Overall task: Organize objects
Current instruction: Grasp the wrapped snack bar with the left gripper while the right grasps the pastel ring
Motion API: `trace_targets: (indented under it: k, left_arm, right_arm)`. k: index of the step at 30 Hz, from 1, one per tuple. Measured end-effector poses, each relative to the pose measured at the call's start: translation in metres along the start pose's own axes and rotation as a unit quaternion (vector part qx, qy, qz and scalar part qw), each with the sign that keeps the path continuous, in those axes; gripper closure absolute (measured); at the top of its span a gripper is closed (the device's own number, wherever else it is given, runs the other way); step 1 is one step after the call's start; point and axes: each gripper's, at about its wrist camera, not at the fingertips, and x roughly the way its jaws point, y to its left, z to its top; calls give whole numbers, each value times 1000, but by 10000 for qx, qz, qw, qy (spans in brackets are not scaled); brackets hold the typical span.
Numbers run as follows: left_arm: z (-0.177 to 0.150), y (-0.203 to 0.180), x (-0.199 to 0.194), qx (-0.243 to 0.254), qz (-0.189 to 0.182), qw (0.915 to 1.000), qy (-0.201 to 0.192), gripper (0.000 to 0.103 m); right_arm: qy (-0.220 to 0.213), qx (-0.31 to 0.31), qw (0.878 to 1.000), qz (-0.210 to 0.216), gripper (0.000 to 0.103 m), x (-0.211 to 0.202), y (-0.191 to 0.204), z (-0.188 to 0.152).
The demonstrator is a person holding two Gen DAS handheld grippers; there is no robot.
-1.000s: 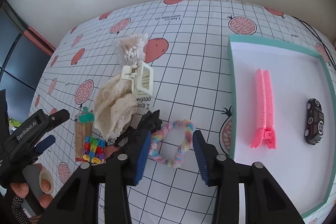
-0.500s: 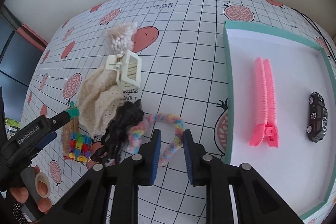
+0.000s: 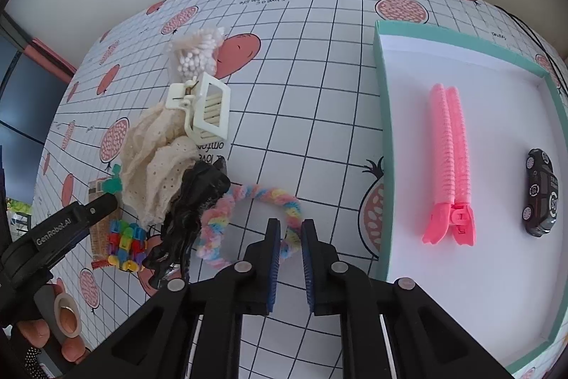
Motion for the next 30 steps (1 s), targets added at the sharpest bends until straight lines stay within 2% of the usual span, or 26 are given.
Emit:
trace_targets:
  k: [10, 21, 26, 30]
  left_arm:
    - [-5, 8, 0, -87, -4, 9999, 70, 53]
    - [-11, 8, -1, -52, 72, 9999, 80, 53]
    - [-11, 6, 0, -7, 101, 9999, 73, 62]
    - [-10, 7, -4, -21, 57, 10000, 2, 64]
  right_arm:
    - [164, 42, 9999, -8, 90, 6, -2, -3]
    - [149, -334, 9987, -342, 89, 5, 6, -7]
    - [119, -444, 9979, -462, 94, 4, 8, -8]
    - [-14, -463, 9978, -474, 95, -5, 6, -7]
